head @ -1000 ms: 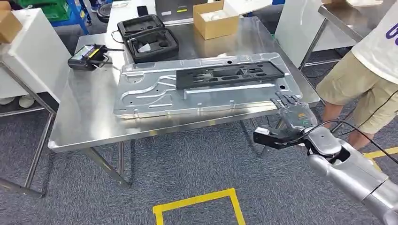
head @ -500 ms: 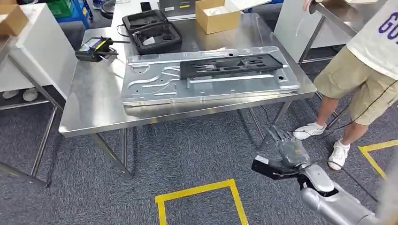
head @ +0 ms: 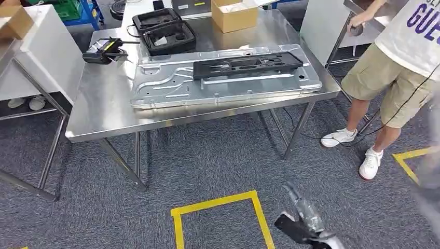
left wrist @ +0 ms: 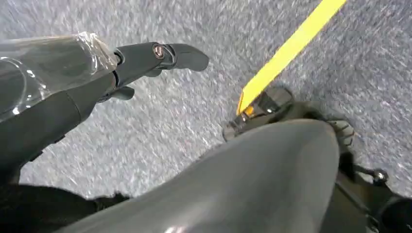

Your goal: Take the parts from the cabinet and place them on the table.

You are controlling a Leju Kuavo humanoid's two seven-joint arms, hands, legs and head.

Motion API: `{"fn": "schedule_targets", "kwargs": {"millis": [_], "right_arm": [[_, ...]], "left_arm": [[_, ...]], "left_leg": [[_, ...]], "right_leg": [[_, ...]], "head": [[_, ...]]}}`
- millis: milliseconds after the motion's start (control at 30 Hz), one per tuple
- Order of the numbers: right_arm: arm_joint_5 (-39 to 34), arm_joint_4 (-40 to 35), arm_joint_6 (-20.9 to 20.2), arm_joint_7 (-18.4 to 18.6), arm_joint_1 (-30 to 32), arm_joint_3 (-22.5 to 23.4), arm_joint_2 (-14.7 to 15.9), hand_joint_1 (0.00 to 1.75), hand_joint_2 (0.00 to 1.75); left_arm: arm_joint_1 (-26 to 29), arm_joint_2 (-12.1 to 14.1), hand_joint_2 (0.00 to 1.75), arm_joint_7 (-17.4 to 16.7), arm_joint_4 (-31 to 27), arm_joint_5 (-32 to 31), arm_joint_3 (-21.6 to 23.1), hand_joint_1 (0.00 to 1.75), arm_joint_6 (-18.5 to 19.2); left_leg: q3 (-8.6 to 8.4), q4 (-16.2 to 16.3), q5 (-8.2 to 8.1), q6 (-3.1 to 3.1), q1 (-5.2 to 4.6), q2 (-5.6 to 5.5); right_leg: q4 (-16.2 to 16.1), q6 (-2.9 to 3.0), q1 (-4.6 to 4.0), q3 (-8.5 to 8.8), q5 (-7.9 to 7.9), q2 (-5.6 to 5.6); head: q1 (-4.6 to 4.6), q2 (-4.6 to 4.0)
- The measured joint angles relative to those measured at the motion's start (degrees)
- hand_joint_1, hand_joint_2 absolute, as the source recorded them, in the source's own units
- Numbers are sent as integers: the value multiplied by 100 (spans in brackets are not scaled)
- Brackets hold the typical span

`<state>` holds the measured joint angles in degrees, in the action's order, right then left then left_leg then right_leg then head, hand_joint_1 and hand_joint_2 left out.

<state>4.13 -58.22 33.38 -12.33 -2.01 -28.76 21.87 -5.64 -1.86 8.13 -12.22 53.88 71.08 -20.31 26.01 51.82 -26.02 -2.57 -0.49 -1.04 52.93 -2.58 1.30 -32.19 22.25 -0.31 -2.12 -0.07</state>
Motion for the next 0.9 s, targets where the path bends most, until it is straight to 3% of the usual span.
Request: {"fn": "schedule_targets", "kwargs": {"millis": [67, 133, 167, 200, 267, 300, 333, 400, 433, 467, 500, 533, 567, 633, 667, 700, 733, 767, 833, 867, 900], "right_arm": [[-326, 211, -60, -258, 2, -31, -197, 0, 0], [-651, 675, -184, -400, -24, -68, -443, 0, 0], [-888, 977, -265, -465, -38, -118, -637, 0, 0], [-1112, 1240, -337, -539, -26, -138, -732, 0, 0], [-1369, 1747, -466, -586, -21, -195, -1017, 0, 0], [-1479, 2055, -549, -538, -38, -227, -1136, 0, 0], [-1585, 2269, -632, -450, -27, -243, -1245, 0, 0], [-1757, 2541, -828, -213, -3, -247, -1361, 0, 0], [-1874, 2690, -947, -32, -16, -247, -1401, 0, 0], [-1924, 2786, -1039, 86, -46, -247, -1460, 0, 0], [-1996, 2965, -1204, 364, -64, -247, -1538, 0, 0], [-2031, 3038, -1297, 521, -52, -247, -1582, 0, 0], [-2066, 3133, -1399, 698, -55, -247, -1606, 0, 0], [-2188, 3376, -1609, 1161, -72, -247, -1731, 0, 0], [-2227, 3443, -1688, 1272, -70, -247, -1772, 0, 0], [-2243, 3492, -1730, 1338, -93, -247, -1796, 0, 0], [-2273, 3582, -1791, 1419, -112, -245, -1842, 0, 0], [-2276, 3682, -1839, 1487, -119, -245, -1886, 0, 0], [-2271, 3778, -1900, 1541, -115, -245, -1927, 0, 0], [-2269, 3851, -1920, 1561, -118, -245, -1945, 0, 0], [-2256, 3918, -1959, 1565, -119, -245, -1984, 0, 0]], "left_arm": [[22, 0, 0, 13, 0, 26, -4, 0, -9], [29, -4, 0, 19, 0, 59, -65, 0, -33], [30, -9, 0, 20, 0, 65, -98, 0, -48], [35, -13, 0, 20, 0, 74, -118, 0, -63], [49, -22, 0, 18, 0, 66, -133, 0, -76], [56, -22, 0, 17, 0, 65, -144, 0, -79], [56, -22, 0, 17, 0, 57, -144, 0, -79], [56, -26, 0, 9, 0, 31, -144, 0, -83], [52, -28, 0, -7, 0, 9, -144, 0, -85], [45, -28, 0, -22, 0, -20, -142, 0, -87], [42, -26, 0, -26, 0, -35, -142, 0, -92], [42, -26, 0, -33, 0, -46, -142, 0, -94], [34, -26, 0, -37, 0, -59, -142, 0, -94], [17, -24, 0, -66, 0, -96, -140, 0, -94], [17, -18, 0, -83, 0, -120, -140, 0, -94], [13, -15, 0, -92, 0, -131, -140, 0, -92], [8, -13, 0, -105, 0, -144, -138, 0, -90], [0, -9, 0, -112, 0, -149, -138, 0, -87], [-8, -2, 0, -125, 0, -162, -135, 0, -81], [-9, -2, 0, -127, 0, -173, -135, 0, -76], [-8, 0, 0, -129, 0, -177, -135, 0, -76]], "left_leg": [[54, 11, 18, -26, -32, -1], [88, -58, 140, -122, 41, 19], [127, -71, 185, -140, 43, 32], [186, -66, 220, -187, 46, 34], [316, -60, 323, -206, 12, 69], [373, -58, 364, -202, 7, 82], [432, -55, 407, -190, -1, 83], [543, -18, 467, -160, 4, 84], [624, 38, 498, -133, 22, 83], [682, 97, 516, -106, 42, 87], [723, 110, 544, -56, 22, 90], [705, 115, 559, -34, 16, 88], [708, 142, 570, -16, 10, 84], [732, 146, 650, 60, 24, 77], [755, 176, 659, 82, 48, 77], [786, 243, 552, 110, 66, 76], [909, 588, 169, 163, 72, 80], [1057, 1048, -173, 193, 76, 80], [1288, 1845, -619, 217, 81, 81], [1328, 2191, -709, 212, 80, 80], [1215, 2128, -637, 196, 80, 81]], "right_leg": [[-7, -71, 21, -15, -60, 8], [-38, -128, 2, -31, -86, 32], [125, -136, 2, -103, 129, 32], [517, -136, 2, -256, 486, 32], [1619, -160, 14, -625, 1127, 31], [1887, -170, 11, -671, 1170, 31], [1888, -171, 11, -580, 1068, 31], [1327, -168, 14, -149, 709, 29], [658, -176, 22, 302, 485, 28], [120, -183, 33, 603, 563, 29], [-86, -144, -10, 744, 753, 33], [-2, -69, -44, 694, 606, 62], [-14, -61, -24, 673, 625, 63], [37, 32, -66, 624, 615, 59], [18, 102, -41, 591, 568, 46], [21, 143, -41, 566, 533, 31], [20, 194, -43, 491, 469, 34], [22, 207, -45, 432, 422, 33], [27, 208, -54, 314, 337, 30], [31, 205, -63, 222, 273, 26], [31, 201, -72, 164, 230, 25]], "head": [[11, 0], [7, 0], [-2, 0], [-15, 0], [-15, 0], [-11, 0], [-13, 0], [-13, 0], [-13, 0], [-13, 0], [-22, 0], [-9, 0], [-13, 0], [-9, 0], [-11, 0], [-9, 0], [-6, 0], [0, 0], [0, 0], [0, 0], [2, 0]]}}
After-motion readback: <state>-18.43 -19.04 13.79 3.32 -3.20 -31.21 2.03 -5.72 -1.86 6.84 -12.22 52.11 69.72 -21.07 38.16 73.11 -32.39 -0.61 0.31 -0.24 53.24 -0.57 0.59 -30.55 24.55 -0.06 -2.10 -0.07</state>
